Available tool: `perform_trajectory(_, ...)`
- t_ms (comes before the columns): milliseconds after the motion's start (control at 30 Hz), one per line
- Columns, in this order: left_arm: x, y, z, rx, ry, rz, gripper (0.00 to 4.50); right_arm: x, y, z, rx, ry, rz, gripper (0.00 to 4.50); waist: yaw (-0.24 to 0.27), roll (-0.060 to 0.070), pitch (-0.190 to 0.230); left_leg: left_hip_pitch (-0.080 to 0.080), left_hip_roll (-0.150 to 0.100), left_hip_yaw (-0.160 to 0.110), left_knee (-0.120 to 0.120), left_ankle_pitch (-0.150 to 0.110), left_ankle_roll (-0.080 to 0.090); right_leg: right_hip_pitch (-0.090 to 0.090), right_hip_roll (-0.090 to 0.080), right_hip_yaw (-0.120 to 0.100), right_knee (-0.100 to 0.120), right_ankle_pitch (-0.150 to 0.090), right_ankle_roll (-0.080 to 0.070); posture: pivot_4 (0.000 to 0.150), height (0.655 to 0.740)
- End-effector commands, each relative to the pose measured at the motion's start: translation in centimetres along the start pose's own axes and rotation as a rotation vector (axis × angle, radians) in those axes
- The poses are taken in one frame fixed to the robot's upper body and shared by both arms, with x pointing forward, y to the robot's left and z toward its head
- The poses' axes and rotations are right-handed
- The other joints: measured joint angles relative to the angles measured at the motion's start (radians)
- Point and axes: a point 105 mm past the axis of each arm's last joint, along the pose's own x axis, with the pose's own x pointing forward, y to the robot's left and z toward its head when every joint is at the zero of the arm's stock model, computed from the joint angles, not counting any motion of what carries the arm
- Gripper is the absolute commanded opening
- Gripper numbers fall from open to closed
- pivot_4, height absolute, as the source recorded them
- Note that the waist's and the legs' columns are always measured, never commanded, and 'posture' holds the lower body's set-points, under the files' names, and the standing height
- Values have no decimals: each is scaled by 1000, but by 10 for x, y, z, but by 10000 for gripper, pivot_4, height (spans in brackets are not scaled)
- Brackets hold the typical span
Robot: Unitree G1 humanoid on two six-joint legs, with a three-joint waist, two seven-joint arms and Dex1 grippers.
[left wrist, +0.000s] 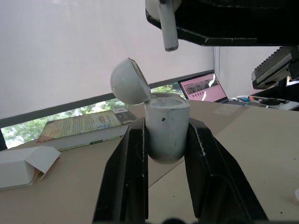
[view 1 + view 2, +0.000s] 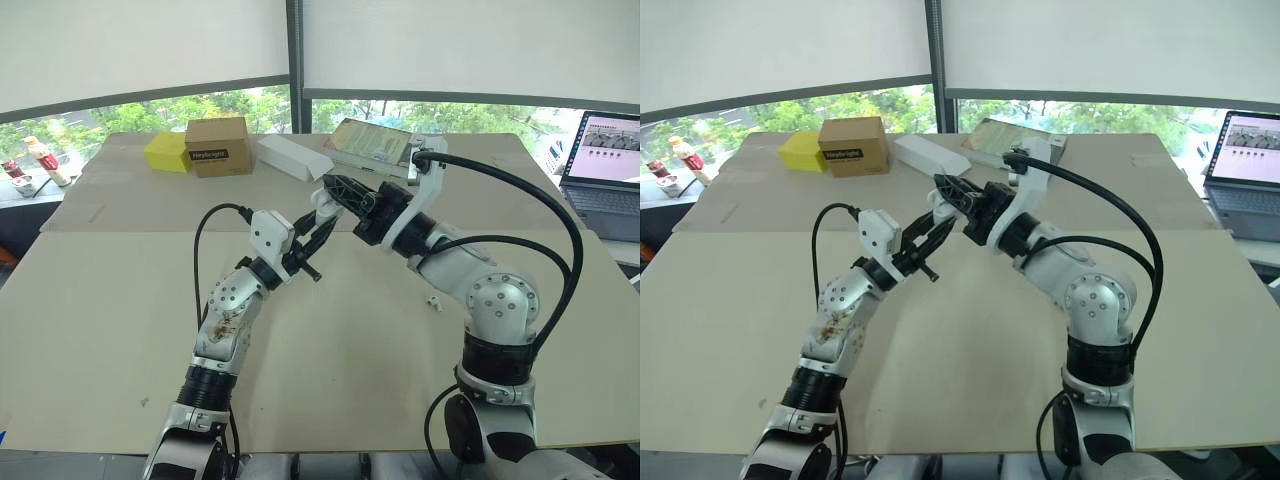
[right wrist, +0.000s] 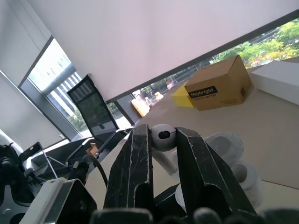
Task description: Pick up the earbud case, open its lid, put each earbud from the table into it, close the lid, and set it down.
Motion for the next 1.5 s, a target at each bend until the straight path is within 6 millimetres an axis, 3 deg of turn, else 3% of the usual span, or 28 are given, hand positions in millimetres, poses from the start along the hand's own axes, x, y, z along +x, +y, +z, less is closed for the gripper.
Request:
perform_trajectory(33,4,-4,20,37,-73,-16,5646,1,11,2,-42,-15,36,3739,-5,0,0,0,0,0,0,0,0,0,0,0,0,0,0,1500,7400)
perform_trajectory(267,4,-4,24,33,-86,-12,5646,2,7,-1,-77,-7,16,3739,-12,0,0,0,0,0,0,0,0,0,0,0,0,0,0,1500,7400)
perform_trajectory(500,2,-4,24,28,-85,-9,5646,-2,-1,8,-82,-40,-13,3739,-13,0,0,0,0,0,0,0,0,0,0,0,0,0,0,1500,7400)
perform_trajectory(1000,3,-2,26,30,-91,-4,5646,-7,-1,-9,-60,19,-18,3739,-12,0,0,0,0,0,0,0,0,0,0,0,0,0,0,1500,7400)
perform_trajectory(1500,4,-4,28,27,-99,-5,5646,-9,-12,-13,-4,12,-75,3739,-13,0,0,0,0,0,0,0,0,0,0,0,0,0,0,1500,7400)
